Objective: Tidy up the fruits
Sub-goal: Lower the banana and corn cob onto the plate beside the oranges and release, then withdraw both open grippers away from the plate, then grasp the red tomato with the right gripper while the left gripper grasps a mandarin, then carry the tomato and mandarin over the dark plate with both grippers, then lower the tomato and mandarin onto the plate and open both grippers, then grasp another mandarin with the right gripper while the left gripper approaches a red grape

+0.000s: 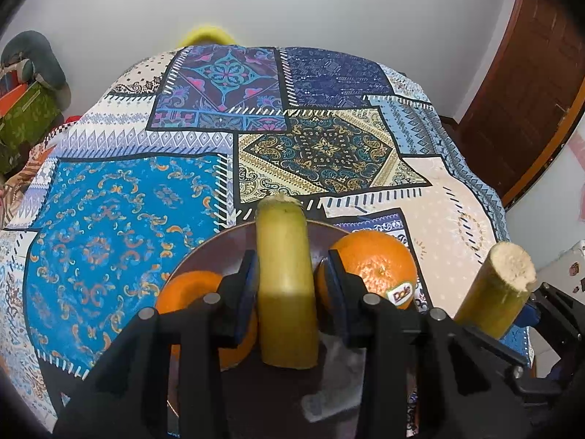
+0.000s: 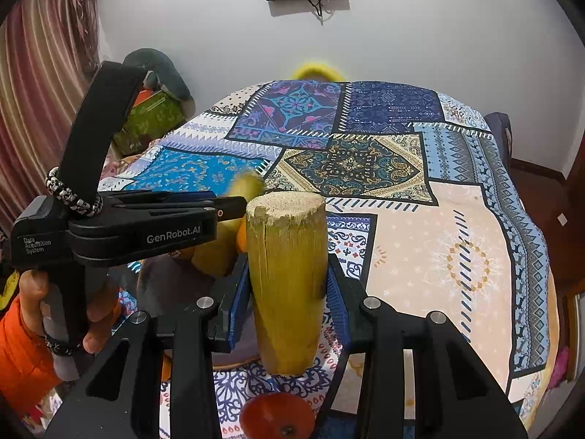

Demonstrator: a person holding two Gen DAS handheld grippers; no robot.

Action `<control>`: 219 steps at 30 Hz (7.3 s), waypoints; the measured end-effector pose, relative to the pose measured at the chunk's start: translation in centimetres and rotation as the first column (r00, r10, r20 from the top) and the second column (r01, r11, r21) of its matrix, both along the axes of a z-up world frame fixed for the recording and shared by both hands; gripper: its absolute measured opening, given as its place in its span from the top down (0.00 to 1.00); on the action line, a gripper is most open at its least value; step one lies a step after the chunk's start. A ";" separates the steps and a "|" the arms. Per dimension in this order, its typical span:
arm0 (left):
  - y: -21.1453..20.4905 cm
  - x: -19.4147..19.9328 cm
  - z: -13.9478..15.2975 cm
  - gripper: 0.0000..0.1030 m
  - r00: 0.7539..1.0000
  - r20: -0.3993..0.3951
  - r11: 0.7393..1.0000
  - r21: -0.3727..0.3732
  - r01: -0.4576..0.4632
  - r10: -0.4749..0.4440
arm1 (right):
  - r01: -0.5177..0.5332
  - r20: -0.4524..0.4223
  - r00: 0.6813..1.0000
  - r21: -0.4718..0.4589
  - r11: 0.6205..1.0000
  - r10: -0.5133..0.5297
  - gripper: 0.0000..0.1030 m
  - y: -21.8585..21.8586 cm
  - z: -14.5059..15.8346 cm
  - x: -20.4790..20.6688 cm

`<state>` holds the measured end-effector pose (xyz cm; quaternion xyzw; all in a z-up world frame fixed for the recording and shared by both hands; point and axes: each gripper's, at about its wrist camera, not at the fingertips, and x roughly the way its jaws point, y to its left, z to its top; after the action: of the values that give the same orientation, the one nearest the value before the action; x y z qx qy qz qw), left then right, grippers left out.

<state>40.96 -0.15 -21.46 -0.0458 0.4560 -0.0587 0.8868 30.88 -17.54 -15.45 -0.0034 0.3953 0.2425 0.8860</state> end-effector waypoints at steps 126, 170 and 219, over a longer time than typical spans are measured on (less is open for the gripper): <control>9.6 -14.9 -2.6 0.63 0.994 -0.083 0.996 0.066 -0.060 0.066 | -0.002 -0.121 0.993 -0.135 0.991 -0.014 0.55 1.4 -3.8 -6.7; 5.3 -7.6 -2.5 0.63 0.996 -0.069 0.997 -0.043 0.058 -0.061 | -0.148 -0.135 0.981 -0.071 0.987 0.137 0.55 8.5 -4.8 -3.8; 8.0 -16.9 -2.2 0.49 0.996 -0.089 1.000 0.015 0.015 -0.014 | -0.226 -0.175 0.962 -0.068 0.972 0.212 0.65 8.5 -4.5 -7.8</control>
<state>24.09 7.85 -23.71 -0.0382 0.4959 -0.0594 0.8655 23.06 -9.03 -19.98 -0.0655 0.4753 0.3211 0.8165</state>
